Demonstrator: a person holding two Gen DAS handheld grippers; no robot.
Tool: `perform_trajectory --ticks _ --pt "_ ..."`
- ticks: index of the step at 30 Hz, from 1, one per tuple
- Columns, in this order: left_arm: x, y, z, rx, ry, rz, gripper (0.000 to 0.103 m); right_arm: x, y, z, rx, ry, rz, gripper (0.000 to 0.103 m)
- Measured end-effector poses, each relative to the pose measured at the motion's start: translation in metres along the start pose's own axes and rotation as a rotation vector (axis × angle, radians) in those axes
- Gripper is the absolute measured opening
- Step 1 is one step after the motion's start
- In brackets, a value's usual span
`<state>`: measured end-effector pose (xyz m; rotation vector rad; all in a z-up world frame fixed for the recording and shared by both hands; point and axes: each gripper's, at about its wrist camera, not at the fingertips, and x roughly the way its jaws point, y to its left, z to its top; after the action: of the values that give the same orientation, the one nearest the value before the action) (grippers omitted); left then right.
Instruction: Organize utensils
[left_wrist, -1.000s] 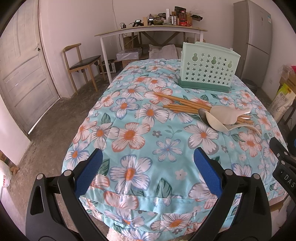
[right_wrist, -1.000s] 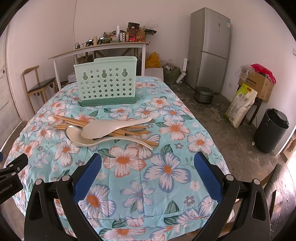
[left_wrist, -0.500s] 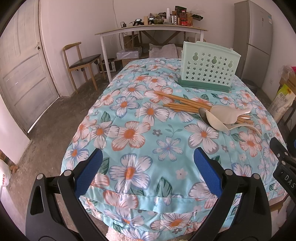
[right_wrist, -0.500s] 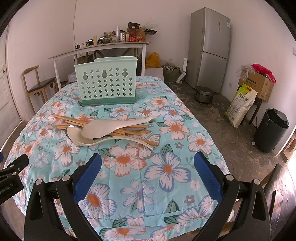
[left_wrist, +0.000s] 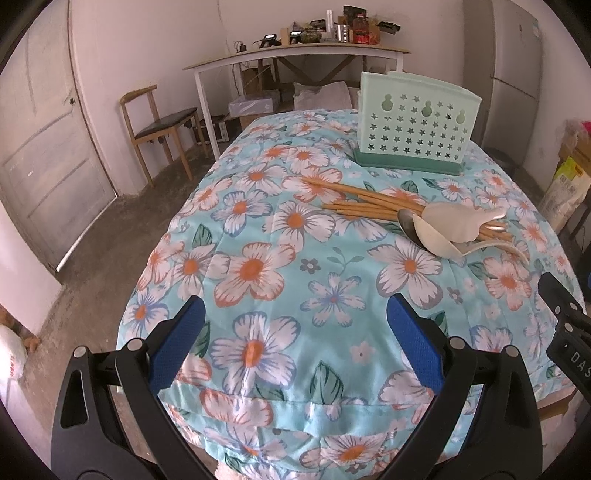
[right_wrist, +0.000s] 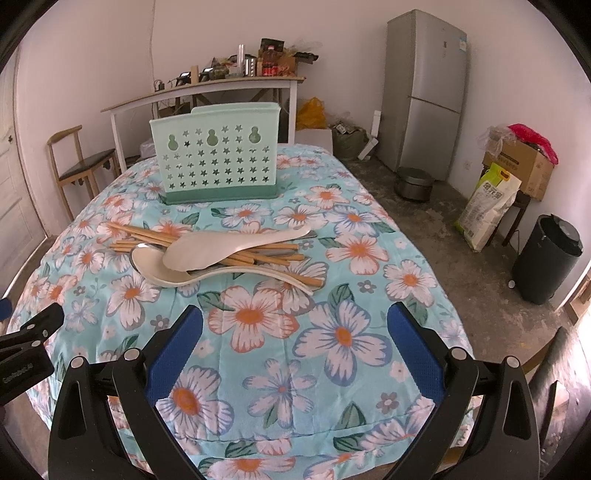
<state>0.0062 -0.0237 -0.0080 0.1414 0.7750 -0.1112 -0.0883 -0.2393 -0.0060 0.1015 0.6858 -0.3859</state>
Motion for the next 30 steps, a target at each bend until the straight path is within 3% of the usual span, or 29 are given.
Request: perform_trajectory --ticks 14,24,30 --pt "0.040 -0.012 0.012 0.025 0.013 -0.114 0.095 0.062 0.013 -0.011 -0.069 0.175 0.156 0.097" --pt "0.053 -0.021 0.018 0.044 -0.019 -0.161 0.095 0.068 0.007 -0.017 -0.072 0.077 0.230 0.098" --pt "0.047 -0.023 0.024 0.048 -0.063 -0.215 0.095 0.069 0.005 -0.014 -0.073 0.071 0.250 0.098"
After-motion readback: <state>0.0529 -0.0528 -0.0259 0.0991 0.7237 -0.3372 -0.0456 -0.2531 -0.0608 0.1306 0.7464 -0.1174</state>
